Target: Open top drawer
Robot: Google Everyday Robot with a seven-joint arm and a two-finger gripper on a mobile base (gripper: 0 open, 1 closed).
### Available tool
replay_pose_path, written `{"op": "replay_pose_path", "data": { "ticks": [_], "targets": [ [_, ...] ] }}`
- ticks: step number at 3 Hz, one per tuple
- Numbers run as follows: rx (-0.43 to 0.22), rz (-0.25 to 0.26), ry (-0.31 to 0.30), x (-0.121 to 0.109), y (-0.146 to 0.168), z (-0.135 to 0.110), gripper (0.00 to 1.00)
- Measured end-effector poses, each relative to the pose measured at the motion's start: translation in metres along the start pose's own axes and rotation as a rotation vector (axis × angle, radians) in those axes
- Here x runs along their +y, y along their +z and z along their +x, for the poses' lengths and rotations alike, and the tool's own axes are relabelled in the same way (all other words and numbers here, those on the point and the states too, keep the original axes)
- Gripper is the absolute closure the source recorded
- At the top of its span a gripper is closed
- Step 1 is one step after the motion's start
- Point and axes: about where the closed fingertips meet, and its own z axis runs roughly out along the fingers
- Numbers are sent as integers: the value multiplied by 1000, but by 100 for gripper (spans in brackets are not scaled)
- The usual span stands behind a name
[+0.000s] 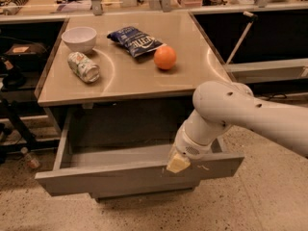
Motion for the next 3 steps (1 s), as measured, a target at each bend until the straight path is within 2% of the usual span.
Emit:
{"op": "replay_pose_path", "data": {
  "ticks": [3],
  "targets": [
    [15, 16, 59, 34, -10, 20, 100]
  ]
}}
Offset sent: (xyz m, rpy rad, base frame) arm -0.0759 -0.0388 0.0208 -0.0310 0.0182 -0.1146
